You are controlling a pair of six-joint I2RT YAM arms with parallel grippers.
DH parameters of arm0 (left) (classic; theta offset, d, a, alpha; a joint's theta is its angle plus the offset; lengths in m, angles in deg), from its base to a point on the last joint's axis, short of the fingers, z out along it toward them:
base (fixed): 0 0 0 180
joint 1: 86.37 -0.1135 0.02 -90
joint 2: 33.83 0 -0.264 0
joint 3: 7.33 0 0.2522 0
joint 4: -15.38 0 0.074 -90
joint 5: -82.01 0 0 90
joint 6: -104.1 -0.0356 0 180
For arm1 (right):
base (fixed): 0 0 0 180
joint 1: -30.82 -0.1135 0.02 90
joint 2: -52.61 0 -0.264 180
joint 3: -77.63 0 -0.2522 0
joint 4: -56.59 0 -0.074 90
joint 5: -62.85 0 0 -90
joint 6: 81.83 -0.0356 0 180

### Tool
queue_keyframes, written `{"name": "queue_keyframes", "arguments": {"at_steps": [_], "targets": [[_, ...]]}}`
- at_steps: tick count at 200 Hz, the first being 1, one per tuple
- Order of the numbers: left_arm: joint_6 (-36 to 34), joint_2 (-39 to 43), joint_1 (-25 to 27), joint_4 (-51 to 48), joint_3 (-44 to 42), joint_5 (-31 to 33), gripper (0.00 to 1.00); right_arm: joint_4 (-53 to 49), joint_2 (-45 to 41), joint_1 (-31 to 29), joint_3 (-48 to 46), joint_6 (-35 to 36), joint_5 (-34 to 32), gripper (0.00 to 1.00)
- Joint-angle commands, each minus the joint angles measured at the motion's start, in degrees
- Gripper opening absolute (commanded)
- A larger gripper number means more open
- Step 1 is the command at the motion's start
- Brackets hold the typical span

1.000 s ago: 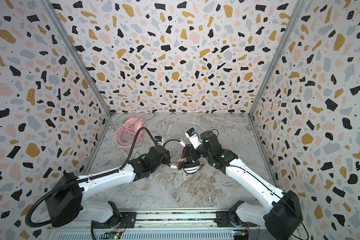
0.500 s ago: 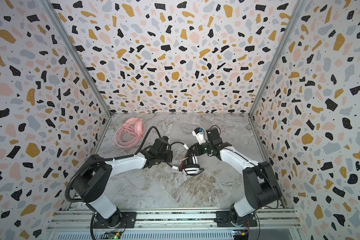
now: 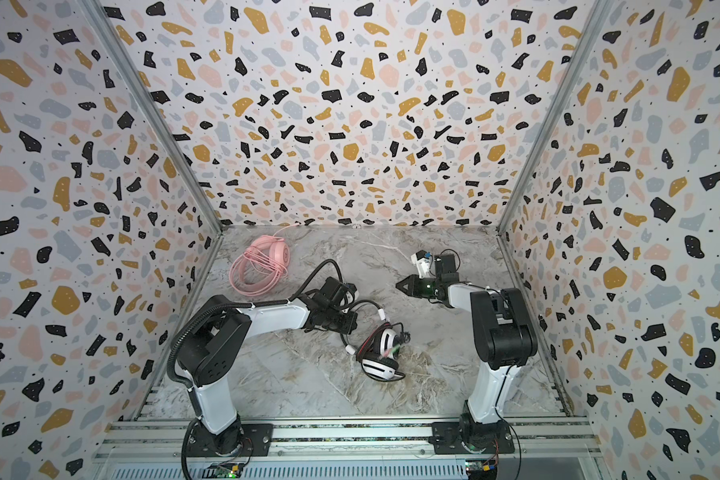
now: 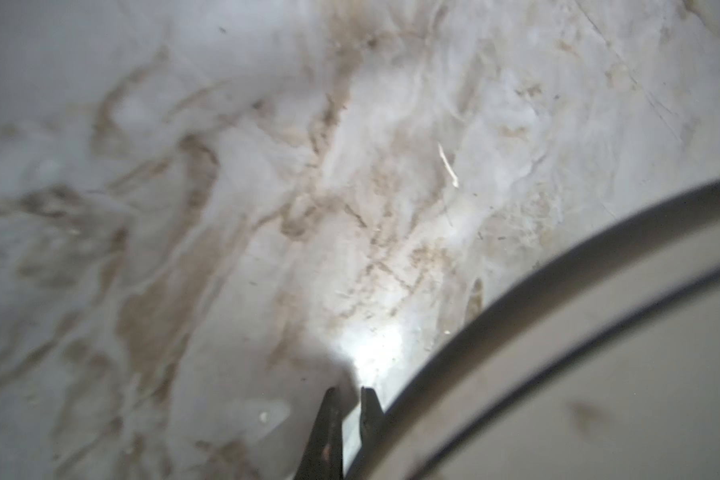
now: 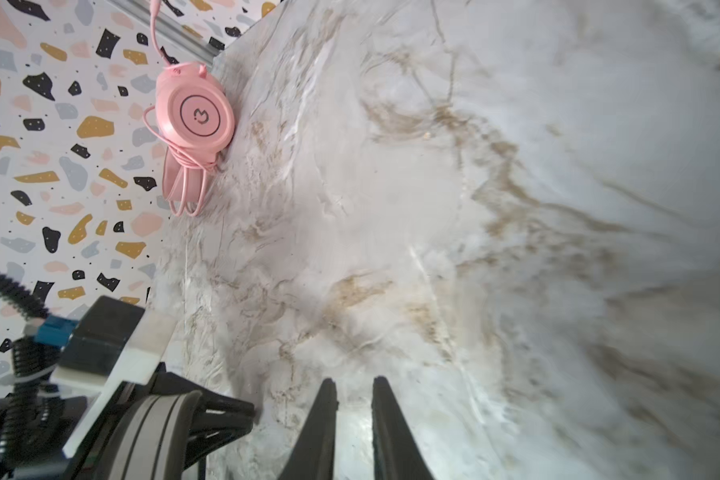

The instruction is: Wrap the headphones

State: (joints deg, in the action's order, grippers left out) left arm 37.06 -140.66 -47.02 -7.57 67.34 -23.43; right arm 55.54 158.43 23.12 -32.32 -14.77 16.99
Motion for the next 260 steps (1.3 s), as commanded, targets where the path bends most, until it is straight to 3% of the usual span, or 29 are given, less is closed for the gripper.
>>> {"name": "queue_keyframes", "arguments": {"at_steps": [1, 81, 121, 144, 175, 205, 227, 260], "targets": [[-1.02, -0.67, -0.59, -1.87, 1.11, -3.88, 0.02, 7.12, -0.55, 0.7, -1.13, -4.85, 3.86, 0.2], [0.56, -0.8, -2.56, -3.23, 2.79, -2.57, 0.04, 0.49, -6.59, 0.71, -4.44, 0.61, -2.13, 0.26], [1.87, -1.81, -3.01, -5.7, 5.93, 1.92, 0.16, -0.26, -12.37, 0.71, -8.6, 1.12, -3.86, 0.27], [3.08, -1.99, -3.05, -6.64, 7.72, 4.79, 0.33, -1.03, -16.41, 0.68, -10.96, 1.45, -5.57, 0.27], [3.0, -0.2, -3.05, -7.57, 9.16, 7.35, 0.42, -4.62, -22.04, 0.71, -12.88, 3.45, -10.04, 0.27], [1.85, 4.57, -3.19, -9.33, 9.64, 13.48, 0.56, -5.72, -29.35, 0.63, -16.47, 5.26, -17.27, 0.28], [1.22, 9.5, -3.81, -8.71, 8.25, 18.91, 0.64, -4.61, -35.58, 0.67, -21.32, 5.96, -28.95, 0.3], [2.01, 18.24, -7.16, -3.03, 1.61, 25.71, 0.65, -0.72, -43.43, 0.76, -27.38, 4.52, -46.3, 0.36]]}}
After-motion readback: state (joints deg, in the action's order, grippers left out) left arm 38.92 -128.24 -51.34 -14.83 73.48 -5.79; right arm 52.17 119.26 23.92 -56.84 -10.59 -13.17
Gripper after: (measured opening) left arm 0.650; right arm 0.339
